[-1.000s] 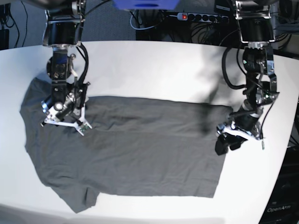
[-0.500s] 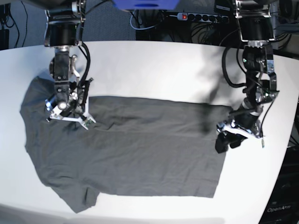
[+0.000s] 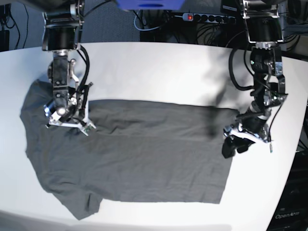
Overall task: Fold the T-shirt properly
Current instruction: 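Drag the pinched shoulder edge with the right gripper, smoothing the shirt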
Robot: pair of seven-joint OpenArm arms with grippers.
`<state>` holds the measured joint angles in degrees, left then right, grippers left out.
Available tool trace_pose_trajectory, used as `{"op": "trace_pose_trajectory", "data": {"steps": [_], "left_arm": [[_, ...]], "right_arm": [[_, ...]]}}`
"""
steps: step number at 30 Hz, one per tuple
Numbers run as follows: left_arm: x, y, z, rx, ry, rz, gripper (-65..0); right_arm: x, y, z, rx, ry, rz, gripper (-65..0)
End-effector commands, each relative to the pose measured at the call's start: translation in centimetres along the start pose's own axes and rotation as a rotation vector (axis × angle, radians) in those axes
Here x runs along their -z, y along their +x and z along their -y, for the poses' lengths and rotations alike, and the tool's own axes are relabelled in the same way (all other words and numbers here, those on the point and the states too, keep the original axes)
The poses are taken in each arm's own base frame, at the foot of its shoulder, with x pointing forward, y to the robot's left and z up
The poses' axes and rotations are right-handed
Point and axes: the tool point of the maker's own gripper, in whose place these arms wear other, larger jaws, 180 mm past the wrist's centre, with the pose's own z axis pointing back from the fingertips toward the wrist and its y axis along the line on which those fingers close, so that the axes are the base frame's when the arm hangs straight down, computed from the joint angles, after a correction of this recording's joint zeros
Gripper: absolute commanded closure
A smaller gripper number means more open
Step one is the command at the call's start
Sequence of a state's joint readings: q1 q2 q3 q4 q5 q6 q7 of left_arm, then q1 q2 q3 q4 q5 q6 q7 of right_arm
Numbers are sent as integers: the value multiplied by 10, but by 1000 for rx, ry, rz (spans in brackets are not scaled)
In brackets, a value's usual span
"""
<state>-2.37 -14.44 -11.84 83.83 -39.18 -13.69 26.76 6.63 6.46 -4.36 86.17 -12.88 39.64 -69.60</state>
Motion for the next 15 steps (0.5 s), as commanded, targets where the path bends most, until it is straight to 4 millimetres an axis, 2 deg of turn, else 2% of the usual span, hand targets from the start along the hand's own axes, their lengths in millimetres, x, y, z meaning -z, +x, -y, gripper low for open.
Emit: {"op": "trace_pose_trajectory", "data": {"steps": [1, 15], "left_arm": [[0, 20, 6, 16, -24, 55, -352], [1, 20, 5, 14, -21, 54, -352]], "right_arm": [[-7, 7, 17, 3, -43, 17, -15], [-7, -8, 36, -6, -83, -17, -15]]}}
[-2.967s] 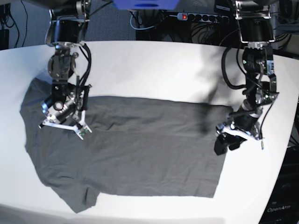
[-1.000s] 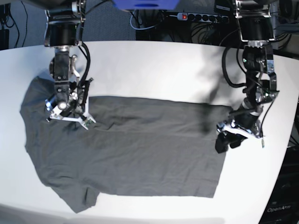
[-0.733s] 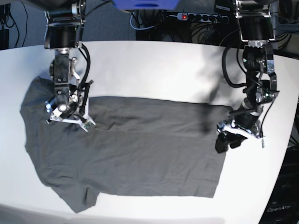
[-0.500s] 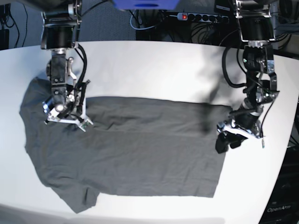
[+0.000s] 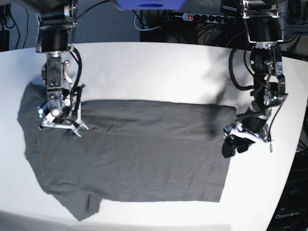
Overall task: Fold the T-shirt properly
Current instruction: 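Drag the pinched shoulder edge with the right gripper, smoothing the shirt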
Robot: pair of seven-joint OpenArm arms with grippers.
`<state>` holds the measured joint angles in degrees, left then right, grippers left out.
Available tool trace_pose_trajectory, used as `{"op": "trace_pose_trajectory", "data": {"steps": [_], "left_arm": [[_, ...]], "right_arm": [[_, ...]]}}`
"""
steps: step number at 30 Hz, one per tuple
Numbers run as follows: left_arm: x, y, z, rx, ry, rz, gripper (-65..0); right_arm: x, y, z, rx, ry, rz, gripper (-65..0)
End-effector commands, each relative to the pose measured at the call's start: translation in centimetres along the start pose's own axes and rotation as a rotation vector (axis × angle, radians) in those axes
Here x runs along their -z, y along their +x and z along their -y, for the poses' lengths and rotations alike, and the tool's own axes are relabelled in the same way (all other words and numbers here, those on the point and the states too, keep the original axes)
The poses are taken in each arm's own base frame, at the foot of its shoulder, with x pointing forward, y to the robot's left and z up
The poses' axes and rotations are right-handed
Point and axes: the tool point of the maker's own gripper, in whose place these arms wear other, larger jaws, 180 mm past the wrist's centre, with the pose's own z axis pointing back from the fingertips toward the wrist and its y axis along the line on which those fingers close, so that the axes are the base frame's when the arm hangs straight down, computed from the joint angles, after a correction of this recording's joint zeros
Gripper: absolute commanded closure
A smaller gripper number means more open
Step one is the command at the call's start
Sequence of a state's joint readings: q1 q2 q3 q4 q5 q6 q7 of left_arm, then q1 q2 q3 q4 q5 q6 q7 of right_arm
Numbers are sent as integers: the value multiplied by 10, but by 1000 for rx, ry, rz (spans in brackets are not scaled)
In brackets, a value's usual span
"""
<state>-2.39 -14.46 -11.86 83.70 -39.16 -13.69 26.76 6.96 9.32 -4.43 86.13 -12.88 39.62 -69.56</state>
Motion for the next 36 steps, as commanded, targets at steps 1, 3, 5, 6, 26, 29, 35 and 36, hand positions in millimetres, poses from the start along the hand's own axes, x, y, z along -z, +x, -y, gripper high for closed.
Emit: {"op": "trace_pose_trajectory", "data": {"steps": [1, 3, 5, 6, 26, 29, 35, 36], "left_arm": [[1, 21, 5, 15, -22, 55, -352], [1, 21, 5, 15, -22, 55, -352], [1, 22, 6, 15, -23, 58, -352], [1, 22, 6, 15, -23, 58, -352], [1, 22, 5, 16, -22, 58, -352], [1, 22, 6, 17, -23, 59, -352], [0, 25, 4, 28, -21, 61, -352], [-1, 26, 2, 33, -19, 61, -352]], "right_arm": [[-7, 3, 18, 3, -45, 8, -16], [-8, 0, 20, 3, -50, -11, -16], [-11, -7, 26, 5, -67, -45, -16], [-14, -5, 29, 7, -77, -42, -16], [-38, 5, 46, -91, -181, -49, -16], [-38, 6, 47, -119, -191, -38, -16], [-30, 6, 26, -226, -173, -30, -16], [-29, 7, 24, -231, -170, -27, -16]]}}
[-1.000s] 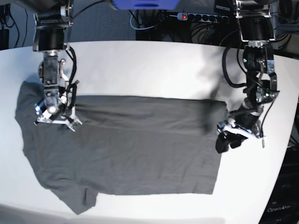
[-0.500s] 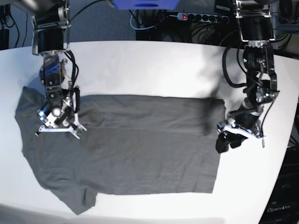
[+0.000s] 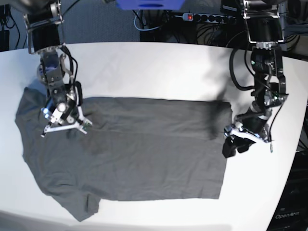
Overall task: Fold the T-shirt properly
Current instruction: 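Drag the pinched shoulder edge with the right gripper, smoothing the shirt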
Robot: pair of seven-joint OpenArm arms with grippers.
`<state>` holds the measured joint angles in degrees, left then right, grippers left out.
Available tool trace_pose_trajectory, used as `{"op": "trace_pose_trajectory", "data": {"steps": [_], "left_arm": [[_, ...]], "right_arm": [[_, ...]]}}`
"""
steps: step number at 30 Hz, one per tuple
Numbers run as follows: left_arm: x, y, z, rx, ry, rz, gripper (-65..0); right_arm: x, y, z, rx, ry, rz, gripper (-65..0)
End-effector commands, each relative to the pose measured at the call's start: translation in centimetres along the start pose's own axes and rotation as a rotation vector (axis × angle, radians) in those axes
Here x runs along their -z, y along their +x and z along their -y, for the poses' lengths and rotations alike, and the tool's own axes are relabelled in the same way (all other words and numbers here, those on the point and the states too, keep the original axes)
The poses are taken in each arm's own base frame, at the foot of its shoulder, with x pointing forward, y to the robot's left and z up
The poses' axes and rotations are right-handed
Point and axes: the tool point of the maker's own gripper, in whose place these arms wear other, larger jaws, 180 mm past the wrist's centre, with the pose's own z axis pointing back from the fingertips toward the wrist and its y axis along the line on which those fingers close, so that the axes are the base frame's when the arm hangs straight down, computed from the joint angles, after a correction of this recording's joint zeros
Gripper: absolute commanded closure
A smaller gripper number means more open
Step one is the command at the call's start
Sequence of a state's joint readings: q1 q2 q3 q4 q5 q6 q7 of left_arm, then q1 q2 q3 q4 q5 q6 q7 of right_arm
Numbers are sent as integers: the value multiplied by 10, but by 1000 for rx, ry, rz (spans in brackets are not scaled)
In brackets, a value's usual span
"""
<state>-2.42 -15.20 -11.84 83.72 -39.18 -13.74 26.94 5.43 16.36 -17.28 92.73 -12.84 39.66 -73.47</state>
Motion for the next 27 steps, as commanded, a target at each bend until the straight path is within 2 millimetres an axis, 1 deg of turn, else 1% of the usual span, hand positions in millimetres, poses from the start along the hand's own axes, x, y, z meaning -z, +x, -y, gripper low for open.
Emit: {"op": "trace_pose_trajectory", "data": {"steps": [1, 3, 6, 10, 12, 17, 27], "left_arm": [[0, 24, 5, 22, -22, 64, -352], [0, 25, 4, 25, -21, 65, -352], [-1, 27, 5, 28, -22, 67, -352], [-3, 30, 0, 46, -13, 65, -352], [-3, 31, 0, 48, -14, 66, -352], [-3, 30, -2, 48, -11, 64, -352], [-3, 31, -1, 48, -12, 65, -352]], "right_arm": [[-5, 0, 16, 8, -41, 3, -16], [-4, 0, 11, 2, -33, 8, -17], [-3, 5, 6, -22, -28, 27, -19], [9, -6, 3, -53, -9, -21, -16], [14, -14, 7, -58, -10, -47, -16], [20, -22, 13, -68, -18, -45, -20], [21, -26, 15, -68, -18, -53, -23]]}}
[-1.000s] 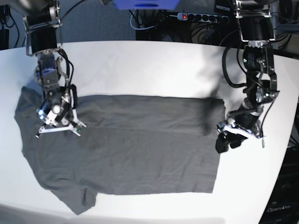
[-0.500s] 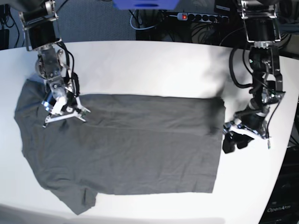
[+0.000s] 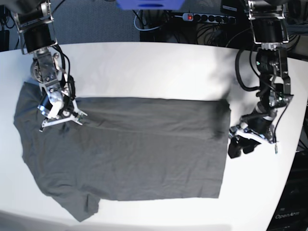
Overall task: Fold the T-shirt properly
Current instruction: 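Drag the pinched shoulder edge with the right gripper, smoothing the shirt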
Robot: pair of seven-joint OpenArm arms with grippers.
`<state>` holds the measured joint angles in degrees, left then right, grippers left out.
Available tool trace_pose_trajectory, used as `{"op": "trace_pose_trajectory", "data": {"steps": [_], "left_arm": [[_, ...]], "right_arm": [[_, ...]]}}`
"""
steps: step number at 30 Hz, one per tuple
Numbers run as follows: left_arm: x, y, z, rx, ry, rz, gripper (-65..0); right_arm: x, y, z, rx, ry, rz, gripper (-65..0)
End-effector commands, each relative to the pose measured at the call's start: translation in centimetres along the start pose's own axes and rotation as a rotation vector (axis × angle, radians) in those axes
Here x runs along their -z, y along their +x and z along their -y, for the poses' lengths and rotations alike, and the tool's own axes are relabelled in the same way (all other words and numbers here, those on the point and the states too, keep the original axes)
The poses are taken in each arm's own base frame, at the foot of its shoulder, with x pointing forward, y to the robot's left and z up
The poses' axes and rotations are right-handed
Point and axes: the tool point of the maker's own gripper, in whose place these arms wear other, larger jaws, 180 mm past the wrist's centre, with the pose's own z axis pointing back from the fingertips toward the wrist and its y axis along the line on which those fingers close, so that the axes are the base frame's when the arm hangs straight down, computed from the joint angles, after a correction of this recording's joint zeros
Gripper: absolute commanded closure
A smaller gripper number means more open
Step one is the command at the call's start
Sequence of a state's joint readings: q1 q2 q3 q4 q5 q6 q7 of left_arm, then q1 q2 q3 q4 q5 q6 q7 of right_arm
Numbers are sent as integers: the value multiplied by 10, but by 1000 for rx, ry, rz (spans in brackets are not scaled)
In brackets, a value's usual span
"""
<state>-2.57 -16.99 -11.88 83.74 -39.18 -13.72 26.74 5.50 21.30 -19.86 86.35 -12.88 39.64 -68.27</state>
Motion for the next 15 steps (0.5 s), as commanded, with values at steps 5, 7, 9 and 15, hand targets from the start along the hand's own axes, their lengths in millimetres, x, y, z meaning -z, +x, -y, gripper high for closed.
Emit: {"op": "trace_pose_trajectory", "data": {"steps": [5, 7, 9, 15], "left_arm": [[0, 22, 6, 18, -23, 59, -352], [0, 21, 5, 17, -21, 57, -352], [0, 21, 5, 17, -21, 57, -352], [0, 23, 6, 20, -25, 61, -352]], "right_arm": [[-6, -3, 19, 9, -48, -6, -23], [-8, -1, 25, 13, -58, -2, -23], [-8, 0, 26, 15, -59, 0, -25], [-10, 3, 31, 20, -69, 7, -154]]}}
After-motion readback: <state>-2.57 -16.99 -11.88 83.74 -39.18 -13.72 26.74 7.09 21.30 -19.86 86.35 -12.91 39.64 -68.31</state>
